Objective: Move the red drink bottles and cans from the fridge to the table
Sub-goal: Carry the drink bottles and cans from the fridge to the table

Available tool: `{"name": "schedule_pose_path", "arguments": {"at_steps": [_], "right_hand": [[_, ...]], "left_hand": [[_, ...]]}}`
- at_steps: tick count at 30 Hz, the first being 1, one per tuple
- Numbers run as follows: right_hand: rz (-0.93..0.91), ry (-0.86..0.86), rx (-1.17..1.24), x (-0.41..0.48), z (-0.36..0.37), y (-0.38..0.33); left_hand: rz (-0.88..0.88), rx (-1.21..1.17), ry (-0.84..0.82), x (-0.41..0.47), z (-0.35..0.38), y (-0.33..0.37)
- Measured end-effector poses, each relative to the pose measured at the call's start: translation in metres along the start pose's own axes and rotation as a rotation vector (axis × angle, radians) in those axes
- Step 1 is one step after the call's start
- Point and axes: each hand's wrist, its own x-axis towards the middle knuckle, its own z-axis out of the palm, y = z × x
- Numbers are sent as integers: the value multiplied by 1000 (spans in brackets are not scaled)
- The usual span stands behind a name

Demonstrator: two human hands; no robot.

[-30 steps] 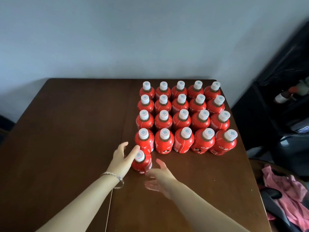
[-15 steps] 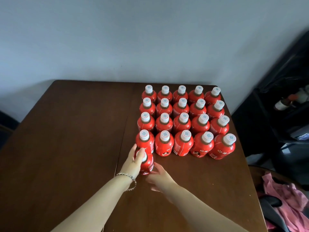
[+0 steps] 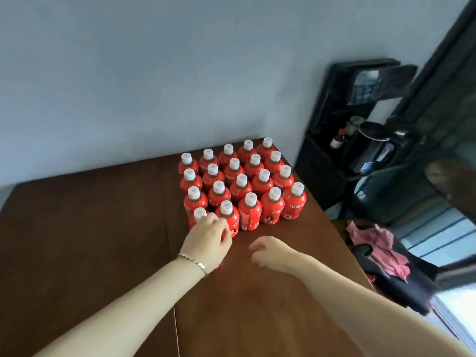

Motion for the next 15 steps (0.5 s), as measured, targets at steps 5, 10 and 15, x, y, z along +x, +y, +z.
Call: {"name": "schedule_pose_path", "arguments": {"at_steps": [5, 10, 15], "right_hand": [[76, 167, -72, -81, -25, 35], [235, 300, -92, -175, -52, 107], [446, 514, -9, -297, -56, 185]], "left_hand": [[210, 165, -441, -4, 5, 70], [387, 159, -632, -14, 30, 182], [713, 228, -712, -70, 62, 319]]}}
